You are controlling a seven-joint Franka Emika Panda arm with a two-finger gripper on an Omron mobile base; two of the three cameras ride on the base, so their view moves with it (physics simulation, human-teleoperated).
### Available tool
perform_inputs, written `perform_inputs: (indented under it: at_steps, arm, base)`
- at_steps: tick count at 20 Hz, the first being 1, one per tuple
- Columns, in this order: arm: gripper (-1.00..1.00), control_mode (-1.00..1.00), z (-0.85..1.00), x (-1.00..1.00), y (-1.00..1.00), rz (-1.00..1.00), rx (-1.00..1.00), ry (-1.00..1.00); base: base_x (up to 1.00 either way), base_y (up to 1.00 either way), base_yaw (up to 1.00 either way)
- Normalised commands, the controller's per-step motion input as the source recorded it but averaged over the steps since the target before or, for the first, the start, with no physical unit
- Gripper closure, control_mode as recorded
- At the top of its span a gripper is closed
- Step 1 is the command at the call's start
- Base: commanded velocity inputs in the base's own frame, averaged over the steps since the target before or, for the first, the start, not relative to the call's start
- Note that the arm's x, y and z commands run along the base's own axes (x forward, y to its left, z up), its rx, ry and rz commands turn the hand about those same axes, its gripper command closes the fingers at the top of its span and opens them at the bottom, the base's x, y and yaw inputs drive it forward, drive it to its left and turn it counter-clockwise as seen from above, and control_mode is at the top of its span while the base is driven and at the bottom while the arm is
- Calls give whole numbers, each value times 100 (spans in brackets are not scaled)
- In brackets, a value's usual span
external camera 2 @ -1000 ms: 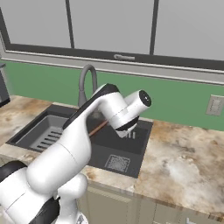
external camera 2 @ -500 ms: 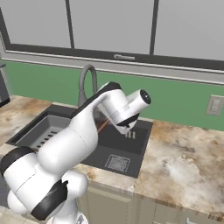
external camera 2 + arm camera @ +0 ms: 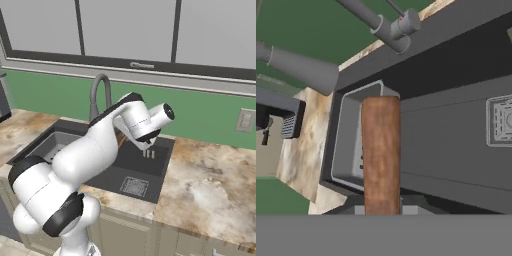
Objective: Move the cutting board and knife to the sink. Then move spray from the cabinet to the counter.
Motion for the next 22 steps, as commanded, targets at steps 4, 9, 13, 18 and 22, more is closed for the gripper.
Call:
perform_inputs:
  at_steps: [4, 9, 13, 18, 22]
  arm:
    - [100, -100, -19, 23, 4, 5, 0, 0]
    - [100, -100, -22, 23, 5, 3, 0, 0]
    - [100, -100, -24, 21, 12, 0, 0, 0]
    - [100, -100, -21, 30, 8, 0, 0, 1]
    - [100, -100, -21, 34, 13, 0, 0, 8]
  base:
    - [0, 0, 0]
    - [0, 0, 0]
    - [0, 0, 0]
    - [0, 0, 0]
    - [0, 0, 0]
